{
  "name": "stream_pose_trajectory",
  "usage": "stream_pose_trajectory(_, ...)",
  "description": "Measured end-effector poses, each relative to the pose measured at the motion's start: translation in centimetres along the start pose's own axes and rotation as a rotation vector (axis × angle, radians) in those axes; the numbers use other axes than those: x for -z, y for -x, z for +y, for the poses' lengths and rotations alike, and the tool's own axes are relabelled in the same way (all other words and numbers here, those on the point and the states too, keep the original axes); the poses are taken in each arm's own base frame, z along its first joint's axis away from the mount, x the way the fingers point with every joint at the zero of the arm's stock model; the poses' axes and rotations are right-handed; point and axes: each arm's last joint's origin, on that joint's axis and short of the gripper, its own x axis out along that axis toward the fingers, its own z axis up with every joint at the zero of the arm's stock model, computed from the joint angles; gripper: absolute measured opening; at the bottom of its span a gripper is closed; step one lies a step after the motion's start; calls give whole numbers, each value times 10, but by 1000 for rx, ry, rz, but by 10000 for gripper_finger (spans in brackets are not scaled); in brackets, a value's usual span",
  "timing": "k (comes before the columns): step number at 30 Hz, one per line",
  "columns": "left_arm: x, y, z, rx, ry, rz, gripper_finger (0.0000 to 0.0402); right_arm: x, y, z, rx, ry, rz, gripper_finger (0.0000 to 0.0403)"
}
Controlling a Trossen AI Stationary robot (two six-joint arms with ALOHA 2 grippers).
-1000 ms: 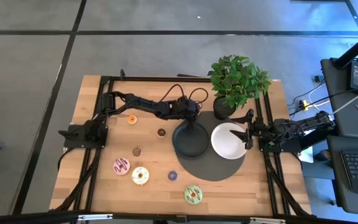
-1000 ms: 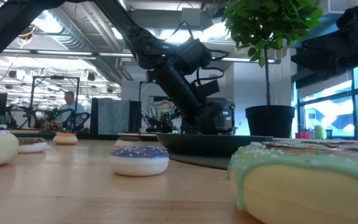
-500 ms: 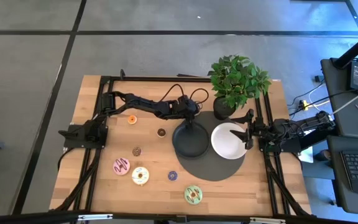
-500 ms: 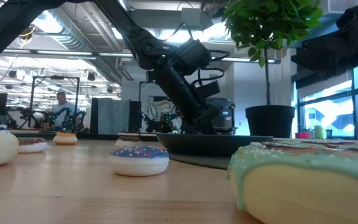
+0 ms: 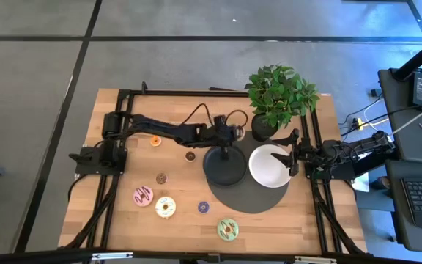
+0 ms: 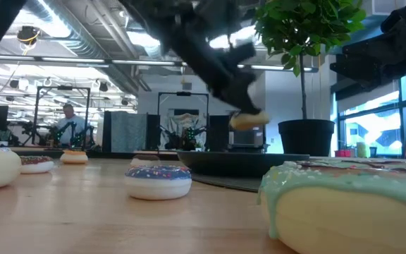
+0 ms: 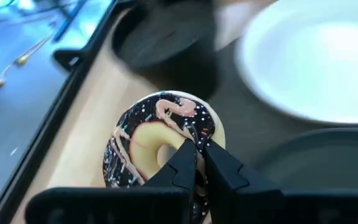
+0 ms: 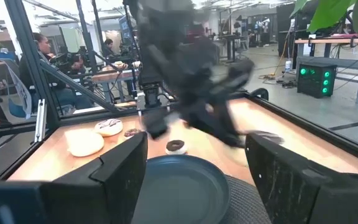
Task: Pick & Place donuts
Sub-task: Put the large black donut on the black plate
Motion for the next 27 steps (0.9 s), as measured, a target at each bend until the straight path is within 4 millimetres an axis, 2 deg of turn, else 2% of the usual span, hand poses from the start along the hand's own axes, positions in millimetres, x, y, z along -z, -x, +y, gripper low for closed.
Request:
stream_pose_trajectory(4, -4, 18, -32, 111, -66, 11, 13, 0, 0, 0, -1, -1, 0, 271)
stream_pose_trajectory(8, 2, 33, -67, 179, -116, 76, 13, 0, 0, 0, -2, -4, 0, 271)
stream_pose_trajectory(11, 7, 39, -87, 158, -107, 117, 13, 0, 0, 0, -2, -3, 1, 271)
stream_pose_trajectory(14, 12, 42, -97, 68, -120, 137, 13, 0, 0, 0, -2, -2, 1, 271)
stream_pose_trajectory(17, 12, 42, -99, 27, -106, 133, 13, 0, 0, 0, -2, -2, 0, 271)
stream_pose_trajectory(19, 15, 35, -96, -1, -69, 135, 13, 0, 0, 0, -2, -2, 1, 271)
stream_pose_trajectory(22, 21, 23, -85, -49, -18, 167, 13, 0, 0, 0, -2, -3, 2, 271)
stream_pose_trajectory(27, 33, 4, -72, -27, 66, 225, 13, 1, -1, 0, -2, 2, 12, 271)
